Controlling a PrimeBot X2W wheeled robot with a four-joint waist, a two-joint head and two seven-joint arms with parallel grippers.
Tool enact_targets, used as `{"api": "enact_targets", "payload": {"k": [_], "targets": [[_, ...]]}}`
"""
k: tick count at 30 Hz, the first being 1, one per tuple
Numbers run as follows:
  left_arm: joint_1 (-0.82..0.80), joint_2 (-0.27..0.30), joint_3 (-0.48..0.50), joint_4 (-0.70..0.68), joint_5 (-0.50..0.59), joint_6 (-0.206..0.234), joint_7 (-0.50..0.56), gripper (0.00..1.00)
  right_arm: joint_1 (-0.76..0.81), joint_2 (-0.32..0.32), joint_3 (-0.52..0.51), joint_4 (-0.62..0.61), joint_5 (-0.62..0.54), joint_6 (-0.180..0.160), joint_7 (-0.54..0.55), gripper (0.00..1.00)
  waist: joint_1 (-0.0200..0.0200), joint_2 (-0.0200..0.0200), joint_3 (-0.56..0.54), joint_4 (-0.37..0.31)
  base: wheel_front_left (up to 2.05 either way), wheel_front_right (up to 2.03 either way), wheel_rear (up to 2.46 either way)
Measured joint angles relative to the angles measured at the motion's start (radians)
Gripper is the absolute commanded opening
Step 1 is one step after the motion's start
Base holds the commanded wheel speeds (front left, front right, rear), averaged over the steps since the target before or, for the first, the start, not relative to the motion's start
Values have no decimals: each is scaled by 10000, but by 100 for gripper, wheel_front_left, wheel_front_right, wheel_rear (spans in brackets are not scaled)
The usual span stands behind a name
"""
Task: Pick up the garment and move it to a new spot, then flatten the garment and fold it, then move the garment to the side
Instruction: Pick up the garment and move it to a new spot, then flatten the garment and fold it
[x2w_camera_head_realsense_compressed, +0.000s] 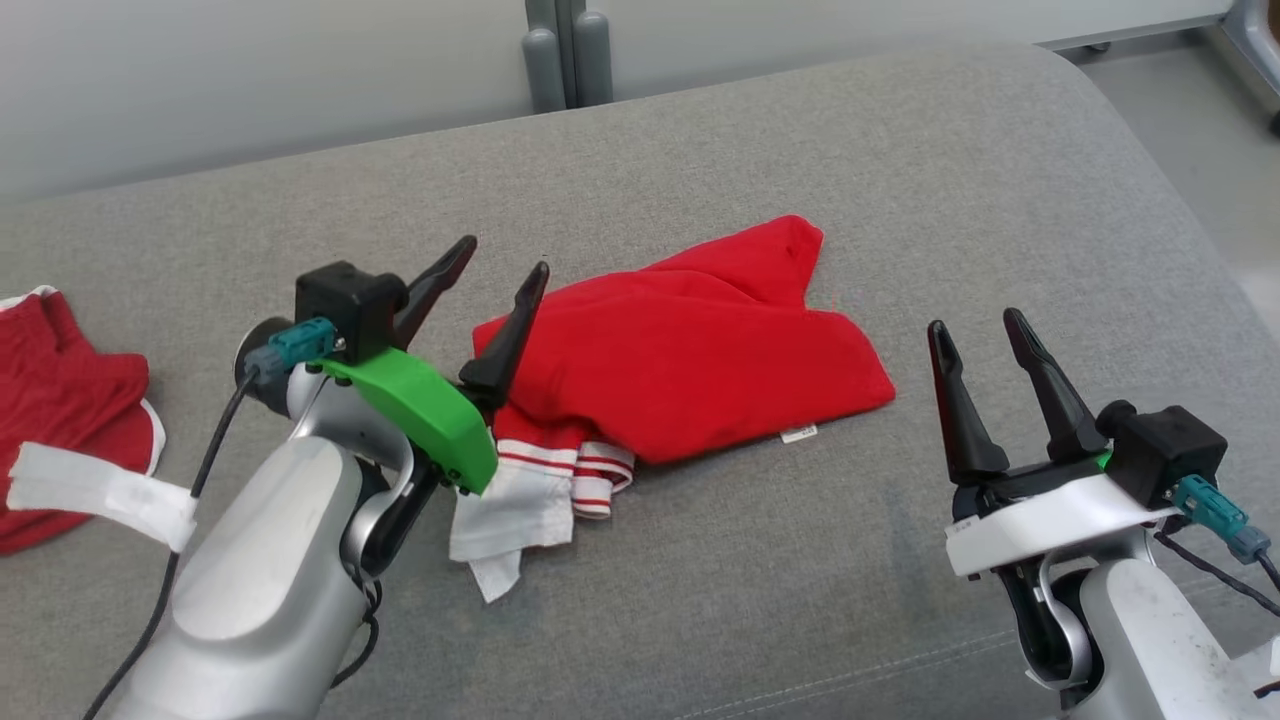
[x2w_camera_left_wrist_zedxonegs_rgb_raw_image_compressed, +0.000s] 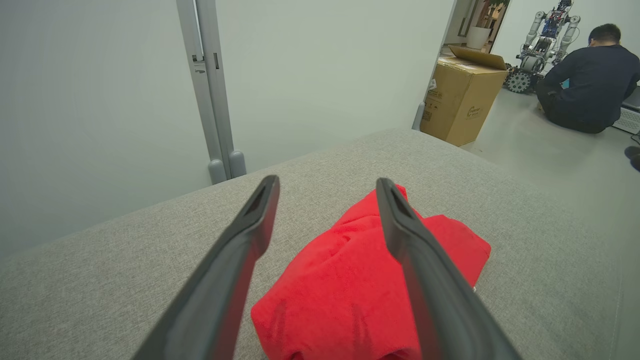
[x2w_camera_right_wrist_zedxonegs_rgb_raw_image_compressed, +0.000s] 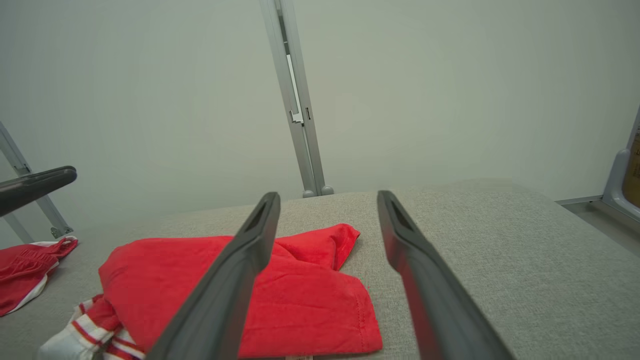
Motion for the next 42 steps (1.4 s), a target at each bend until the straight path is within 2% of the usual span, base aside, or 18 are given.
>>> {"api": "enact_targets", "payload": {"k": [16, 21, 42], "targets": [[2499, 63, -86, -337, -121, 535, -345, 100, 660, -291, -307, 564, 140, 21, 0, 100, 0, 0, -307, 800, 0, 0, 0], [3010, 98, 127, -410, -612, 780, -353, 100, 662, -293, -324, 650, 251, 59, 4, 100, 0, 0, -342, 835, 0, 0, 0], [3638, 326, -10, -928, -677, 867, -150, 100, 835, -324, -420, 945, 476, 59, 157, 100, 0, 0, -57, 977, 0, 0, 0]]}}
